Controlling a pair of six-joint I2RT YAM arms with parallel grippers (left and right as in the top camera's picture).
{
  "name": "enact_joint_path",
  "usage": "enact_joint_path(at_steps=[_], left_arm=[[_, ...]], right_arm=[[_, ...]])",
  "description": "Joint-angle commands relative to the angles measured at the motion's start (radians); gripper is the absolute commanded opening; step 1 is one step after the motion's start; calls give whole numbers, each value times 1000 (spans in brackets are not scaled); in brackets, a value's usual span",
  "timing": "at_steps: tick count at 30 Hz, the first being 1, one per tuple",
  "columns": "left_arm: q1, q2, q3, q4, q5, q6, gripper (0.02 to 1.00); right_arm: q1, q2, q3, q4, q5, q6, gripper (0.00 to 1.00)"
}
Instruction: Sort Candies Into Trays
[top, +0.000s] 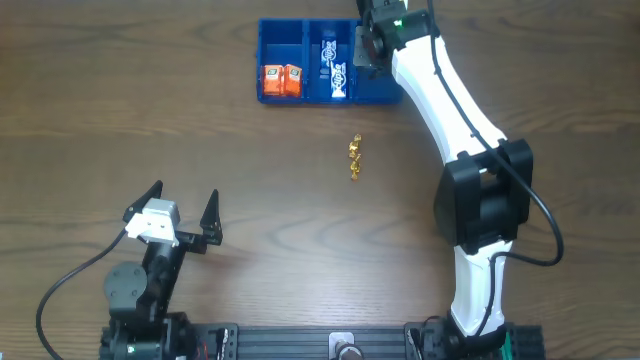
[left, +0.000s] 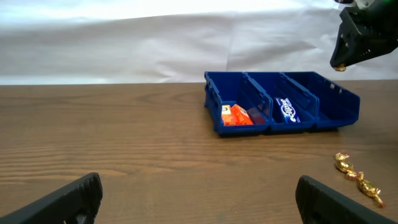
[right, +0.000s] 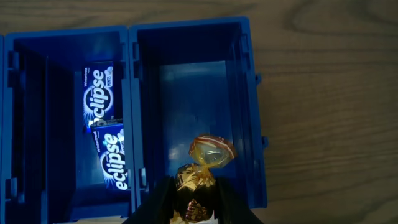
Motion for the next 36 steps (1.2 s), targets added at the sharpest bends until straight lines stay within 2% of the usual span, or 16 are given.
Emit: enact_joint_path(at_steps=[1, 6, 7, 8, 9, 10, 11, 19, 26, 29, 31, 34, 36], left_arm=[[6, -6, -23, -28, 18, 0, 998], [6, -6, -23, -28, 18, 0, 998], [6, -6, -23, -28, 18, 0, 998], [6, -6, -23, -28, 18, 0, 998], [6, -6, -23, -28, 18, 0, 998], [6, -6, -23, -28, 18, 0, 998], [6, -6, -23, -28, 18, 0, 998], [6, -6, -23, -28, 18, 0, 998], [6, -6, -23, -28, 18, 0, 998], [6, -6, -23, -28, 18, 0, 998], [6, -6, -23, -28, 18, 0, 996], [6, -6, -23, -29, 18, 0, 998], [6, -6, -23, -28, 18, 0, 998]], right_arm=[[-16, 49, -5, -3, -11, -13, 187], [-16, 69, -5, -1, -11, -13, 189], [-16, 69, -5, -1, -11, -13, 233], [-16, 69, -5, -1, -11, -13, 406], [-16, 69, -5, -2, -11, -13, 654], [-15, 70, -5, -2, -11, -13, 798], [-14, 69, -5, -2, -12, -13, 987], [-7, -17, -3, -67, -71, -8, 1000], [74, -177, -3, -407, -124, 30, 1000], [122, -177, -62, -497, -200, 32, 1000], [141, -176, -127, -485, -230, 32, 1000], [169, -177, -305, -386, -275, 35, 1000], [182, -177, -431, -282, -281, 74, 1000]])
